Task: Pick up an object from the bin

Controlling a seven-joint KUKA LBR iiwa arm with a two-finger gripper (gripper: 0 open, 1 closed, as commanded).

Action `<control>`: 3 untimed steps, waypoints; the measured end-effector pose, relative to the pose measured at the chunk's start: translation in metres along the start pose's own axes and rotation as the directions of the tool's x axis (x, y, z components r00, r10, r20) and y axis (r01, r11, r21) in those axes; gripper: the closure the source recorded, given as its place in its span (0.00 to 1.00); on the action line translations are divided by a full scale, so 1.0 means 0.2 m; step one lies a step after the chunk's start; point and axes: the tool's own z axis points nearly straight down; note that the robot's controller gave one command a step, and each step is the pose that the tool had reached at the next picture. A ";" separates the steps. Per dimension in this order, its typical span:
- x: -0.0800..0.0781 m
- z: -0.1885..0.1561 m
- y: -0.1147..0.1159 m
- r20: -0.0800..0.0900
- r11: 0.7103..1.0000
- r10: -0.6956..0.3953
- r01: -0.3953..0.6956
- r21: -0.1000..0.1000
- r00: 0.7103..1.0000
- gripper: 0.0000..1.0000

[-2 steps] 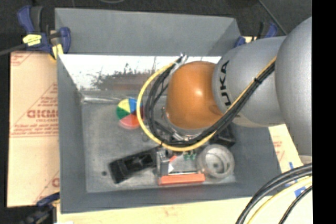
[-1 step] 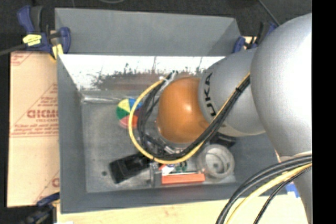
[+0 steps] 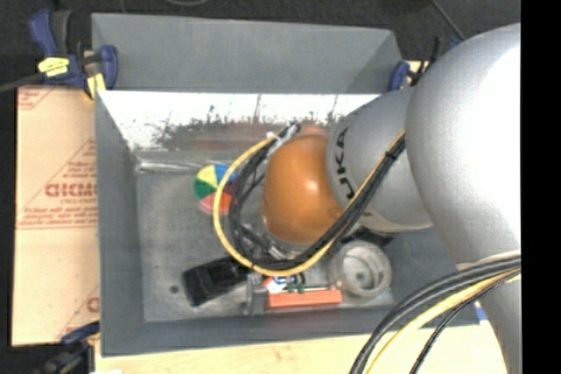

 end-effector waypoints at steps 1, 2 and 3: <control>0.03 0.02 0.13 -0.001 0.990 0.141 -0.141 0.002 0.990 0.00; 0.06 0.02 0.19 0.009 1.000 0.008 -0.008 -0.003 1.000 1.00; 0.06 0.02 0.19 0.009 1.000 0.010 -0.010 -0.003 1.000 1.00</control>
Offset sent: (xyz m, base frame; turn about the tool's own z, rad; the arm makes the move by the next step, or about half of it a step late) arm -0.0170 0.0368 -0.0061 0.0077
